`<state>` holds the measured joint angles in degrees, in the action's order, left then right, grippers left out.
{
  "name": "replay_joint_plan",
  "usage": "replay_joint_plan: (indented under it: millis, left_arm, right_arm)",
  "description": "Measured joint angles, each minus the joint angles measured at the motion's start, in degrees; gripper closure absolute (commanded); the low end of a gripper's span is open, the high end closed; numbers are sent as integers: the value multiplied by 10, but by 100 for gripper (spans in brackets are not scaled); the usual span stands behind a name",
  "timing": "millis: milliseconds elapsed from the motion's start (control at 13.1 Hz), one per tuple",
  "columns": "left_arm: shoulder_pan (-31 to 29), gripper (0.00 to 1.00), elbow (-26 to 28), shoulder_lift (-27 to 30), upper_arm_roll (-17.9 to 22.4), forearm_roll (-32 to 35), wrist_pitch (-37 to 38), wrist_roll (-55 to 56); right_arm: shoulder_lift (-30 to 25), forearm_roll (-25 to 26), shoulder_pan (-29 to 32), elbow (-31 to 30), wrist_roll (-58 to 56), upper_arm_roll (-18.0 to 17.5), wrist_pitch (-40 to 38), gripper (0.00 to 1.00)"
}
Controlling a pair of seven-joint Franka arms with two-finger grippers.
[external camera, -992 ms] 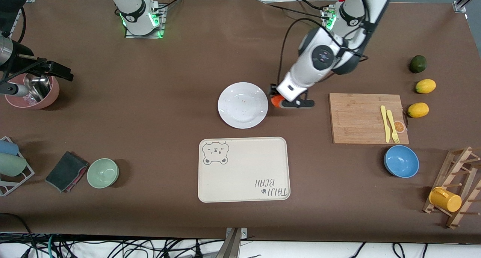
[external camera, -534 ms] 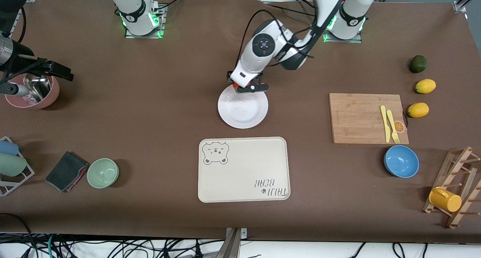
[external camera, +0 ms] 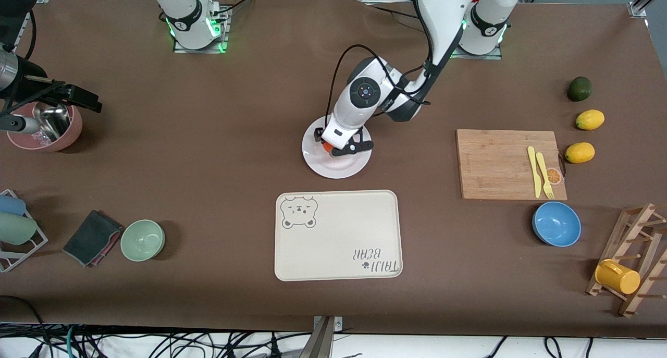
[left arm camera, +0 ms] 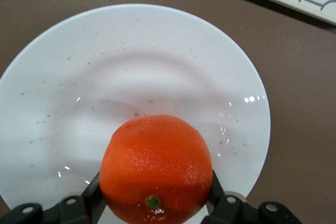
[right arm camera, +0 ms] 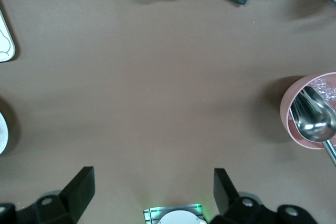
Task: Place orange and plate with both arms
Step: 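Carry the orange with the left gripper onto the white plate, then open the left gripper and raise it away from the plate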
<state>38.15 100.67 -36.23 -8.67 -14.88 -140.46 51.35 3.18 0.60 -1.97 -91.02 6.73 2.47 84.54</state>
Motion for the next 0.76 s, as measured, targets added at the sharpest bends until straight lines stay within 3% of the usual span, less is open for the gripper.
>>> replay_joint_plan:
  millis: [76, 305, 382, 458, 534, 763]
  left_arm:
    - [0, 79, 0, -2, 1, 0, 0, 0]
    - [1, 56, 0, -12, 4, 0, 0, 0]
    - [1, 39, 0, -15, 5, 0, 0, 0]
    - [1, 14, 0, -16, 5, 0, 0, 0]
    - [1, 0, 0, -16, 6, 0, 0, 0]
    - [-1, 0, -5, -11, 11, 0, -1, 0]
  right_arm:
    - [0, 0, 0, 0, 0, 0, 0, 0]
    - [0, 0, 0, 0, 0, 0, 0, 0]
    - [0, 0, 0, 0, 0, 0, 0, 0]
    - [0, 0, 0, 0, 0, 0, 0, 0]
    - [0, 0, 0, 0, 0, 0, 0, 0]
    - [0, 0, 0, 0, 0, 0, 0, 0]
